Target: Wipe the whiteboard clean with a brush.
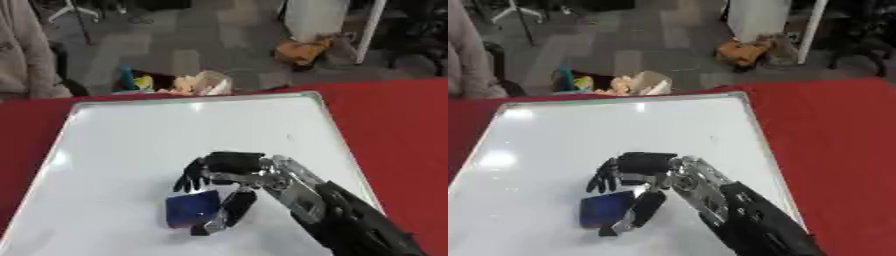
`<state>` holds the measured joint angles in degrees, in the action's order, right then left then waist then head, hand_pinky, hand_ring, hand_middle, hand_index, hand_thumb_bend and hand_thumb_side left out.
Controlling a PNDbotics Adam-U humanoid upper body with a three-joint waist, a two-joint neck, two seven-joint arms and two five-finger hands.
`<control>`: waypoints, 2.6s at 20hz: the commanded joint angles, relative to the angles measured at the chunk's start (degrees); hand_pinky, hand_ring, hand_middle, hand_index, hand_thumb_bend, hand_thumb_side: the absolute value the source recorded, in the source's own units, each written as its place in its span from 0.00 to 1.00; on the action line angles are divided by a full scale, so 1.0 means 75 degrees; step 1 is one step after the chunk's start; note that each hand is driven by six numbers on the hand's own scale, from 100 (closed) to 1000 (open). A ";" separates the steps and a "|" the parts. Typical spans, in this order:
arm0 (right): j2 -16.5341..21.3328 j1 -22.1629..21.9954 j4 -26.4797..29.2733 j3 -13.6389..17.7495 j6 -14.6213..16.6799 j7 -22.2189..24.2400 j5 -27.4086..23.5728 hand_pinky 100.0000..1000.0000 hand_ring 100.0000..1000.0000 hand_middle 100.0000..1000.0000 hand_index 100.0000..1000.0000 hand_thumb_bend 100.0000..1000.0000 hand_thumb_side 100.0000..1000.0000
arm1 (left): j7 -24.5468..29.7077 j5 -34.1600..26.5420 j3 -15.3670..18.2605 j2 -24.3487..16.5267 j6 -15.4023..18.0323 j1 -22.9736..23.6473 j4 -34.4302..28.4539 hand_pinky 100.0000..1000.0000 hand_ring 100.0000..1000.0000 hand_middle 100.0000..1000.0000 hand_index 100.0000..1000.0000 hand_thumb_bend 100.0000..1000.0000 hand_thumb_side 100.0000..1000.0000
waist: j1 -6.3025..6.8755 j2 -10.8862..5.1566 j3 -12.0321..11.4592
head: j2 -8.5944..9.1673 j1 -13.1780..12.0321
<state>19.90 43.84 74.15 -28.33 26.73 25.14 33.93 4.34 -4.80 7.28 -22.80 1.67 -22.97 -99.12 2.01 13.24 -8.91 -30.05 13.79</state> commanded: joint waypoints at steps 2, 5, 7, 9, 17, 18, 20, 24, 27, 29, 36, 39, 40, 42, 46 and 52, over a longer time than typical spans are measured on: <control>-0.0014 0.0169 0.0024 -0.0009 0.0044 -0.0020 0.0100 0.48 0.57 0.59 0.81 0.40 0.54 | 0.0024 -0.0053 0.0015 -0.0115 0.0009 -0.0144 -0.0190 0.48 0.54 0.56 0.71 0.76 0.82 | 0.0020 -0.0103 -0.0030 | 0.0125 0.0097; -0.0058 0.0183 -0.0012 -0.0011 0.0037 -0.0017 0.0157 0.48 0.56 0.59 0.81 0.39 0.54 | 0.0035 -0.0059 0.0003 -0.0103 0.0009 -0.0159 -0.0199 0.48 0.54 0.56 0.71 0.76 0.82 | 0.0016 -0.0102 -0.0060 | 0.0112 0.0044; -0.0085 0.0190 -0.0067 -0.0003 0.0024 -0.0017 0.0202 0.48 0.56 0.59 0.81 0.39 0.54 | 0.0044 -0.0062 -0.0004 -0.0099 0.0008 -0.0166 -0.0202 0.48 0.54 0.56 0.71 0.76 0.82 | 0.0012 -0.0098 -0.0079 | 0.0103 0.0007; -0.0121 0.0193 -0.0159 0.0017 0.0004 -0.0013 0.0248 0.48 0.56 0.58 0.81 0.39 0.53 | 0.0047 -0.0065 -0.0006 -0.0093 0.0007 -0.0175 -0.0204 0.48 0.54 0.56 0.71 0.76 0.82 | 0.0005 -0.0094 -0.0099 | 0.0107 -0.0013; -0.0210 0.0186 -0.0464 0.0068 0.0021 -0.0029 0.0374 0.48 0.56 0.59 0.81 0.38 0.53 | 0.0059 -0.0070 -0.0014 -0.0082 0.0005 -0.0201 -0.0214 0.48 0.54 0.56 0.71 0.76 0.82 | -0.0013 -0.0075 -0.0130 | 0.0101 -0.0110; -0.0216 0.0187 -0.0484 0.0072 0.0023 -0.0040 0.0390 0.48 0.57 0.59 0.81 0.39 0.53 | 0.0060 -0.0070 -0.0015 -0.0080 0.0005 -0.0203 -0.0215 0.48 0.54 0.56 0.71 0.76 0.82 | -0.0014 -0.0071 -0.0133 | 0.0094 -0.0120; -0.0224 0.0186 -0.0509 0.0085 0.0020 -0.0081 0.0421 0.49 0.59 0.60 0.81 0.39 0.53 | 0.0060 -0.0064 -0.0014 -0.0080 0.0004 -0.0202 -0.0216 0.48 0.54 0.56 0.71 0.76 0.82 | -0.0012 -0.0067 -0.0141 | 0.0079 -0.0142; -0.0218 0.0174 -0.0512 0.0081 0.0018 -0.0123 0.0455 0.49 0.59 0.60 0.81 0.39 0.53 | 0.0055 -0.0069 -0.0008 -0.0085 0.0006 -0.0200 -0.0217 0.48 0.54 0.56 0.71 0.76 0.82 | -0.0015 -0.0065 -0.0140 | 0.0066 -0.0183; -0.0200 0.0171 -0.0482 0.0086 -0.0005 -0.0156 0.0488 0.51 0.64 0.62 0.81 0.40 0.54 | 0.0054 -0.0069 -0.0006 -0.0088 0.0005 -0.0197 -0.0214 0.48 0.54 0.56 0.71 0.76 0.82 | -0.0020 -0.0063 -0.0128 | 0.0062 -0.0195; -0.0187 0.0176 -0.0442 0.0090 -0.0027 -0.0184 0.0514 0.52 0.66 0.62 0.81 0.40 0.54 | 0.0055 -0.0069 -0.0006 -0.0089 0.0005 -0.0194 -0.0212 0.48 0.54 0.56 0.71 0.76 0.82 | -0.0021 -0.0063 -0.0118 | 0.0062 -0.0204; -0.0130 0.0136 -0.0458 0.0114 -0.0039 -0.0148 0.0538 0.52 0.65 0.62 0.81 0.41 0.54 | 0.0048 -0.0068 0.0003 -0.0099 0.0007 -0.0181 -0.0210 0.48 0.54 0.56 0.71 0.75 0.82 | -0.0016 -0.0054 -0.0091 | 0.0041 -0.0220; -0.0101 0.0109 -0.0489 0.0125 -0.0021 -0.0112 0.0593 0.52 0.65 0.63 0.81 0.41 0.53 | 0.0048 -0.0067 0.0004 -0.0098 0.0006 -0.0180 -0.0209 0.48 0.55 0.56 0.71 0.75 0.82 | -0.0020 -0.0047 -0.0077 | 0.0032 -0.0241; -0.0087 0.0092 -0.0512 0.0129 -0.0011 -0.0099 0.0612 0.52 0.64 0.63 0.81 0.41 0.53 | 0.0049 -0.0065 0.0004 -0.0101 0.0006 -0.0177 -0.0209 0.48 0.55 0.56 0.71 0.75 0.82 | -0.0020 -0.0046 -0.0072 | 0.0028 -0.0248; -0.0057 0.0065 -0.0541 0.0138 0.0017 -0.0080 0.0646 0.52 0.64 0.63 0.81 0.40 0.53 | 0.0045 -0.0063 0.0011 -0.0108 0.0007 -0.0171 -0.0209 0.48 0.55 0.56 0.71 0.75 0.82 | -0.0019 -0.0046 -0.0059 | 0.0020 -0.0263; 0.0012 0.0024 -0.0536 0.0151 0.0057 -0.0062 0.0675 0.51 0.60 0.62 0.81 0.38 0.52 | 0.0038 -0.0061 0.0020 -0.0120 0.0008 -0.0157 -0.0207 0.48 0.55 0.56 0.71 0.75 0.82 | -0.0028 -0.0051 -0.0024 | 0.0011 -0.0289; 0.0126 -0.0035 -0.0466 0.0161 0.0062 -0.0066 0.0699 0.50 0.57 0.60 0.80 0.34 0.49 | 0.0035 -0.0054 0.0026 -0.0136 0.0008 -0.0146 -0.0207 0.48 0.55 0.56 0.71 0.75 0.82 | -0.0042 -0.0066 0.0023 | -0.0010 -0.0327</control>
<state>18.99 43.60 70.66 -27.22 27.21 24.46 38.30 4.63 -5.03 6.96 -22.63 1.65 -23.57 -99.46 1.62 13.55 -8.80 -29.71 11.56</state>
